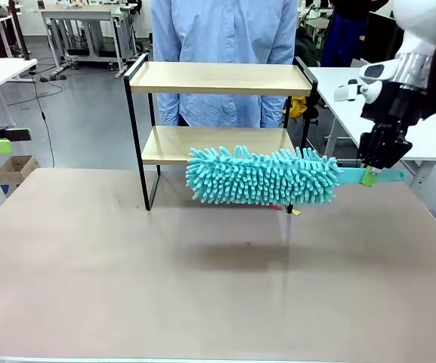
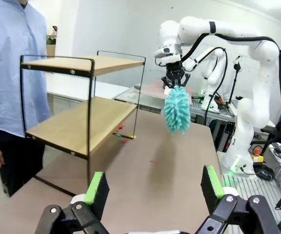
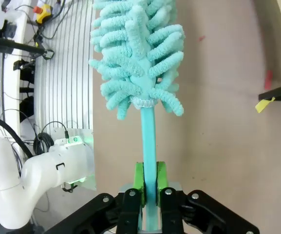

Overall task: Clean the shelf.
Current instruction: Hand the Duster back to the human.

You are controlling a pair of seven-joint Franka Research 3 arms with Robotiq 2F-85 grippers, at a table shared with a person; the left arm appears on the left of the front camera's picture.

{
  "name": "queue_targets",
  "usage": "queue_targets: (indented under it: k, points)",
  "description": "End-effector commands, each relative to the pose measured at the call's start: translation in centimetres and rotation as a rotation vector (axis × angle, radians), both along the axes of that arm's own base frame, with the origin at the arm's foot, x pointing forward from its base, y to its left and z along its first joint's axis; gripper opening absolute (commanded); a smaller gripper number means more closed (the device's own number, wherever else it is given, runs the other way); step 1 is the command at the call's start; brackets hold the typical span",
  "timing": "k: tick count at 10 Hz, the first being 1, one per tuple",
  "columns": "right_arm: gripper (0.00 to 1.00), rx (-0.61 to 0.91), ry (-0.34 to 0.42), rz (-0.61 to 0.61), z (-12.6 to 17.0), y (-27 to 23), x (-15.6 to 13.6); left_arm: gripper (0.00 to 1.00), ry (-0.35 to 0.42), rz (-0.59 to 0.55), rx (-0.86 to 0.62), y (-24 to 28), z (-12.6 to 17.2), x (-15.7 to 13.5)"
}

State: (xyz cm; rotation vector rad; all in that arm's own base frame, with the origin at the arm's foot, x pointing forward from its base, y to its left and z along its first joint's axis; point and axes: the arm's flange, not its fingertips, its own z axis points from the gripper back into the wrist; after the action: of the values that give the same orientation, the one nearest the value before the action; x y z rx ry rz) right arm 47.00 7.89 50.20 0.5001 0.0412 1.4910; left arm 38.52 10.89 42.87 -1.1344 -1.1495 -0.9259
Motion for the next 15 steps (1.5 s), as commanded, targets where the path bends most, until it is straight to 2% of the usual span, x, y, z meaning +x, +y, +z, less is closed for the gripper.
queue_targets:
  k: [1, 2, 3, 5, 6, 7, 9, 10, 12, 14, 15]
  points:
    - [0.13, 0.086, -0.073, 0.068, 1.9, -1.0, -1.2, 1.00, 0.105, -0.042, 0.016, -2.5, 0.1, -0.8]
    - [0.13, 0.086, -0.079, 0.040, 2.6, -1.2, -1.2, 1.00, 0.124, -0.082, 0.079, -3.6, 0.0, -1.0]
    - [0.13, 0.016, -0.036, 0.029, 1.2, -0.3, -0.5, 1.00, 0.042, -0.018, -0.001, -1.4, -0.2, -0.4]
    - [0.13, 0.016, -0.036, 0.029, 1.2, -0.3, -0.5, 1.00, 0.042, -0.018, -0.001, -1.4, -0.2, -0.4]
    - [0.13, 0.016, -0.036, 0.029, 1.2, -0.3, -0.5, 1.00, 0.076, -0.037, 0.022, -2.4, -0.5, -0.5]
    - [0.13, 0.016, -0.036, 0.029, 1.2, -0.3, -0.5, 1.00, 0.040, -0.136, -0.032, -4.6, -0.7, -1.4]
    - [0.13, 0.016, -0.036, 0.029, 1.2, -0.3, -0.5, 1.00, -0.076, -0.195, -0.103, -9.9, -0.9, -3.1]
    - [0.13, 0.016, -0.036, 0.029, 1.2, -0.3, -0.5, 1.00, -0.109, -0.189, -0.089, -11.7, -0.7, -4.1]
    - [0.13, 0.016, -0.036, 0.029, 1.2, -0.3, -0.5, 1.00, -0.120, -0.139, -0.121, -15.1, -0.6, -5.7]
    - [0.13, 0.016, -0.036, 0.029, 1.2, -0.3, -0.5, 1.00, -0.166, -0.047, -0.059, -18.1, -0.4, -6.4]
    - [0.13, 0.016, -0.036, 0.029, 1.2, -0.3, -0.5, 1.00, -0.159, -0.041, -0.040, -19.5, -0.4, -6.4]
